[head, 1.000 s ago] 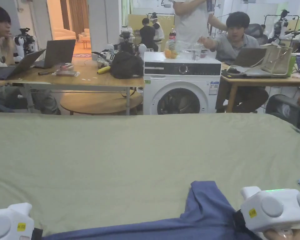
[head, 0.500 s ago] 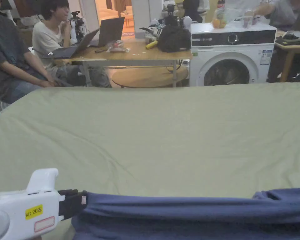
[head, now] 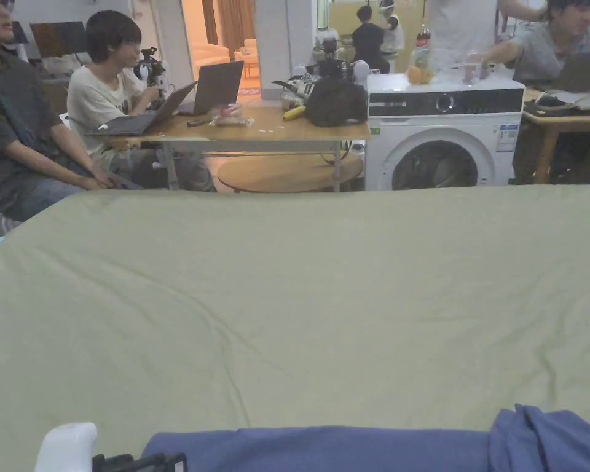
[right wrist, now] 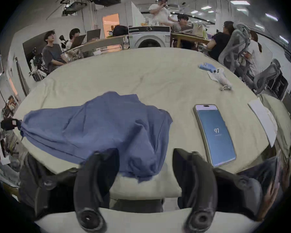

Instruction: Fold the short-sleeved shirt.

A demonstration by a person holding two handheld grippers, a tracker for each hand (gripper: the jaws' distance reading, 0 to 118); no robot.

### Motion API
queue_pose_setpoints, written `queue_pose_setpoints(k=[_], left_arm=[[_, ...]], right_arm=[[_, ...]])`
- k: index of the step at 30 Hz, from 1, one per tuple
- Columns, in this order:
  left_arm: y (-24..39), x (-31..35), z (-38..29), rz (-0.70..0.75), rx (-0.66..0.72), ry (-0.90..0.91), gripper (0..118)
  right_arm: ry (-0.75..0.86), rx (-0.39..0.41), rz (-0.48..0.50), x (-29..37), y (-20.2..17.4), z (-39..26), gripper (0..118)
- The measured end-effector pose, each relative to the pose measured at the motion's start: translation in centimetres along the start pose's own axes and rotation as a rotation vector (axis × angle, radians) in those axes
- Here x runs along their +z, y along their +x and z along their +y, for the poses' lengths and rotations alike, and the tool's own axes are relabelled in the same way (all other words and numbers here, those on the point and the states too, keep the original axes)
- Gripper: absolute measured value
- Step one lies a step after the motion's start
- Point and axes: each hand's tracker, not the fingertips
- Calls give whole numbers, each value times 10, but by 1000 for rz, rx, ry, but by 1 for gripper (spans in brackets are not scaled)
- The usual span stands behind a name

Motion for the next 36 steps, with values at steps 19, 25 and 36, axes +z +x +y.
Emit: queue_pose_setpoints(k=[19, 25, 36], left_arm=[[110, 13, 55, -65, -165, 307, 0], [62, 23, 50, -181, -3, 206, 0], [-115, -60, -31, -187, 608, -109, 90]], right_arm=[[360, 155, 221, 2, -142, 66, 0], [344, 135, 234, -8, -152, 64, 0], [265, 29, 297, -6, -123, 35, 0]])
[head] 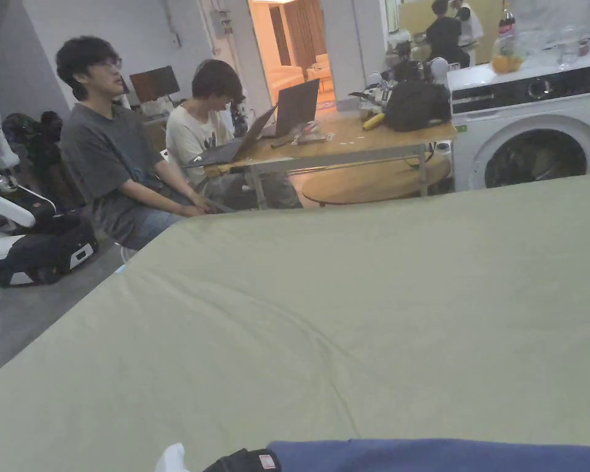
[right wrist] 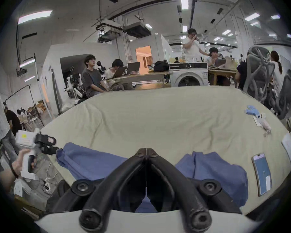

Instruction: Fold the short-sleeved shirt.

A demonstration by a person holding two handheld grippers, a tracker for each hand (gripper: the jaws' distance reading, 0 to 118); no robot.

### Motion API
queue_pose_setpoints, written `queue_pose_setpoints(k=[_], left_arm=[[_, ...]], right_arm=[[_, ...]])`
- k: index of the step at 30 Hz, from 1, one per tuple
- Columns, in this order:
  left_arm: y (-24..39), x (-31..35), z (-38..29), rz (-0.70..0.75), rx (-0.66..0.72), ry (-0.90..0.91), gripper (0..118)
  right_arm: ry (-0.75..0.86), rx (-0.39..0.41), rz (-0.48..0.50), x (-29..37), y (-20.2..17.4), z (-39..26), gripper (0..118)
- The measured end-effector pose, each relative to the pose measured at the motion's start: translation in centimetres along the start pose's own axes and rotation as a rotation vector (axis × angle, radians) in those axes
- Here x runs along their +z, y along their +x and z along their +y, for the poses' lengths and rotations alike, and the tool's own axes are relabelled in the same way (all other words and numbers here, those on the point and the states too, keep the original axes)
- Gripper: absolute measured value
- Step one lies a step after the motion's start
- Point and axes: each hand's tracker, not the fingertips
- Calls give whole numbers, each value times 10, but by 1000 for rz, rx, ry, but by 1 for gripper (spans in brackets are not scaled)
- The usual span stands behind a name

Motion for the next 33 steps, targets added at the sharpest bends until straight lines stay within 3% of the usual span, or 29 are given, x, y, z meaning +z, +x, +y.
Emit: queue_pose_setpoints(k=[4, 5, 6, 7, 8, 12, 15, 19, 21, 23, 27, 33], left_arm=[[1, -23, -1, -182, 138, 61, 88], [32, -23, -20, -188, 150, 36, 80], [42, -30, -24, -166, 126, 7, 64], [48, -40, -27, -124, 94, -36, 29], [50, -44, -31, -109, 89, -41, 10], [53, -39, -33, -193, 220, 29, 7], [58, -10, -9, -197, 199, 143, 6], [98, 54, 24, -119, 2, 285, 6], [124, 78, 31, 54, -125, 323, 6], [154, 80, 26, 136, -286, 322, 6], [202, 23, -20, 93, -440, 164, 6], [226, -112, -90, 10, -460, -156, 6]], right_arm=[[-16, -38, -25, 6, 10, -10, 0], [-19, -51, -27, 8, 11, -11, 0], [-21, -67, -29, 9, 14, -13, 0], [-24, -79, -31, 10, 16, -15, 0], [-28, -80, -38, 11, 18, -16, 0], [-31, -85, -56, 18, 25, -18, 0], [-27, -125, -39, 18, 30, -17, 0], [-14, -135, -30, 18, 31, -15, 0], [-8, -148, -17, 16, 28, -16, 0], [-8, -155, -13, 13, 25, -17, 0], [-4, -179, 13, 12, 16, -18, 0], [0, -186, 30, 25, 11, -26, 0]])
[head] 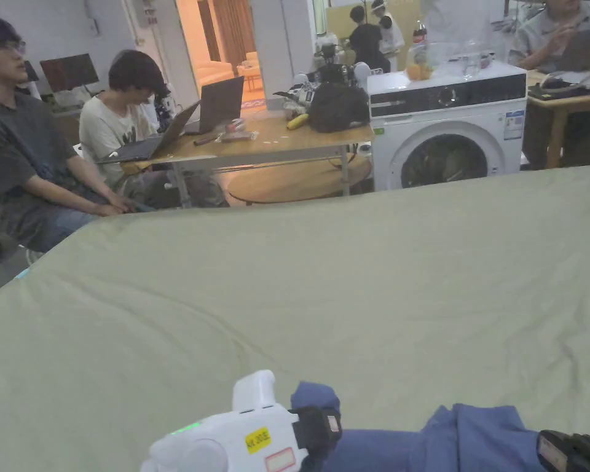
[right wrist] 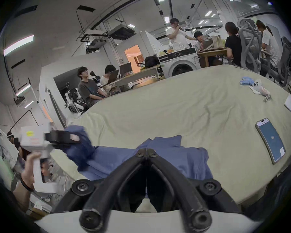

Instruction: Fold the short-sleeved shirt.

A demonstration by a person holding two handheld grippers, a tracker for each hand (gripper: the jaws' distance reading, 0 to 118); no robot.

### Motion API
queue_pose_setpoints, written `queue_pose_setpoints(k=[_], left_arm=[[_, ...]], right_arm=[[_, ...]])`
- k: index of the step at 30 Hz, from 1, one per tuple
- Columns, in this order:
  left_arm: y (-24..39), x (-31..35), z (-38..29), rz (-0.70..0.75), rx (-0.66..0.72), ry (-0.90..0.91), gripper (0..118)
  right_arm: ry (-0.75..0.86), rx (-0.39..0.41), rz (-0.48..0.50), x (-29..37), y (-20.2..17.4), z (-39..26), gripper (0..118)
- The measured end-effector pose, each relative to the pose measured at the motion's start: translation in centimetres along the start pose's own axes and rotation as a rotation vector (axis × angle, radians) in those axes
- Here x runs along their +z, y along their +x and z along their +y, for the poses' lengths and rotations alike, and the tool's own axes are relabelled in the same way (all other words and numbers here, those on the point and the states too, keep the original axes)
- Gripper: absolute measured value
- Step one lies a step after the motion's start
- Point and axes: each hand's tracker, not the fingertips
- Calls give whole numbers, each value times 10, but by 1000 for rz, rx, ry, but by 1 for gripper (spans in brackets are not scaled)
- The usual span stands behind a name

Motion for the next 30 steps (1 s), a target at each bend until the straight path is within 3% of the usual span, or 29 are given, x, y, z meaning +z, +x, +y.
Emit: queue_pose_setpoints(k=[2, 3, 4, 5, 6, 8, 9, 10, 13, 18, 23, 24, 26, 28, 30], left_arm=[[13, -33, -9, -18, -28, -51, 10], [17, -40, -10, -32, -28, -68, 21], [19, -39, -9, -37, -16, -61, 49], [22, -35, -7, -81, 4, -52, 67], [23, -27, -4, -128, 15, -26, 72], [21, -6, 2, -205, 23, 48, 70], [18, 3, 5, -200, 30, 62, 64], [14, 9, 4, -188, 52, 96, 36], [5, -4, -12, -118, 86, 121, 2], [19, -85, -60, -137, -31, -222, 0], [15, -61, -40, -194, 45, -132, 0], [5, -37, -34, -240, 37, -49, 4], [-12, 0, -22, -276, 53, 67, 45], [-47, 37, -6, -221, 140, 116, 74], [-80, 60, -1, -162, 217, 155, 75]], right_arm=[[-7, 6, -12, 2, 4, -3, 0], [-13, 7, -23, 3, 6, -4, 0], [-15, 8, -34, 5, 9, -6, 0], [-17, 4, -44, 6, 13, -8, 0], [-19, -8, -51, 8, 18, -9, 0], [-19, -49, -59, 10, 26, -12, 0], [-21, -71, -62, 10, 30, -12, 0], [-20, -82, -66, 10, 33, -13, 0], [-13, -93, -72, 11, 35, -14, 0], [-24, -96, -52, 10, 30, -15, 0], [-54, -47, -65, 9, 25, -18, 0], [-57, -55, -57, 6, 25, -18, 0], [-65, -70, -51, 2, 25, -17, 0], [-67, -85, -32, -3, 22, -13, 0], [-70, -87, -11, -6, 19, -11, 0]])
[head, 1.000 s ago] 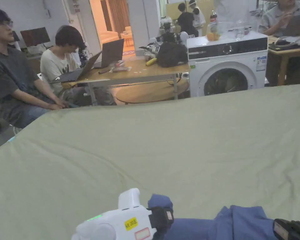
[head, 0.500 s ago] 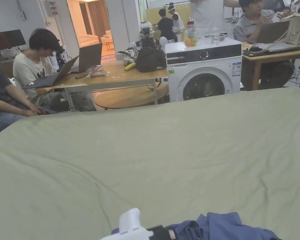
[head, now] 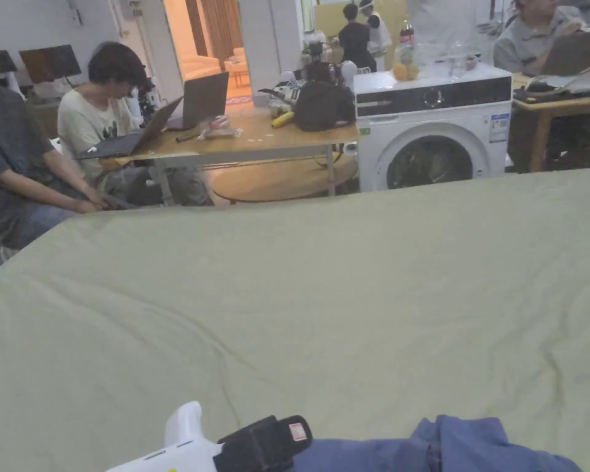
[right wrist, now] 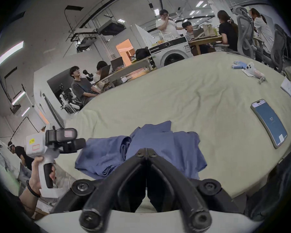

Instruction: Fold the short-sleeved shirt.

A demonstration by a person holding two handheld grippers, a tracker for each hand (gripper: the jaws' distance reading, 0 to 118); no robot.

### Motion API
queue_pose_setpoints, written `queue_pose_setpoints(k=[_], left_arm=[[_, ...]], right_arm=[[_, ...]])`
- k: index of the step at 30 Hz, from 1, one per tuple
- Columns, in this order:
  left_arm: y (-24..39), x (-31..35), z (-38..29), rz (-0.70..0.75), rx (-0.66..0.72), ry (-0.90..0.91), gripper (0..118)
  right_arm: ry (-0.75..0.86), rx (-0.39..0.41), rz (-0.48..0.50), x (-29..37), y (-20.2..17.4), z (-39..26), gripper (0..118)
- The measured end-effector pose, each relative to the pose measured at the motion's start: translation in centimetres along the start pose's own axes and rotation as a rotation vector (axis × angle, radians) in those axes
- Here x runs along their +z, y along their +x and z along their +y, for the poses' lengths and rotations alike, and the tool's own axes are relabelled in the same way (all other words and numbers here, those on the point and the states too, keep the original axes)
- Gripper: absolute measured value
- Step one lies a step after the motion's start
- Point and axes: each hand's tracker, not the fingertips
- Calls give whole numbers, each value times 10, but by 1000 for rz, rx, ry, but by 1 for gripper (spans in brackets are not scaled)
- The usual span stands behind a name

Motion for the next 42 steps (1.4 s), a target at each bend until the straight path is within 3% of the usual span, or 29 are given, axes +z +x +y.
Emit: queue_pose_setpoints(k=[3, 6, 8, 10, 12, 14, 20, 23, 28, 30, 33, 34, 37, 39, 42], left_arm=[[-46, 15, 4, 101, 191, 8, 75], [-72, -4, -14, 20, 315, -61, 74], [-72, -24, -28, -12, 313, -117, 53], [-71, -44, -42, -45, 321, -132, 16], [-81, -50, -49, -135, 510, -71, 15], [-80, -34, -45, -183, 559, -8, 14], [-13, 37, 12, -80, 215, 151, 11], [41, 51, 29, 63, -65, 141, 11], [101, -30, -3, 6, -252, -64, 11], [108, -86, -33, 71, -343, -188, 11], [112, -135, -64, 53, -346, -314, 11], [115, -141, -70, 12, -371, -325, 16], [128, -140, -68, -109, -394, -330, 51], [134, -119, -54, -161, -392, -255, 52], [127, -103, -37, -29, -294, -186, 49]], right_arm=[[-1, 11, 27, -4, -7, 1, 0], [-7, 26, 27, -6, -13, 0, 0], [-16, 30, 25, -4, -13, -1, 0], [-20, 37, 9, 0, -16, -1, 0], [-20, 36, -3, 5, -15, -1, 0], [-13, 38, -9, 9, -14, 1, 0], [-11, 16, 6, 2, -7, 8, 0], [-4, 22, 12, 0, -6, 10, 0], [14, 13, 26, 4, -6, 12, 0], [20, 20, 15, 12, -6, 9, 0], [26, 19, 11, 21, 1, 5, 0], [29, 14, -1, 24, 4, 4, 0], [34, -13, -40, 28, 20, 4, 0], [51, -23, -35, 33, 30, 3, 0], [74, -68, -31, 38, 42, 4, 0]])
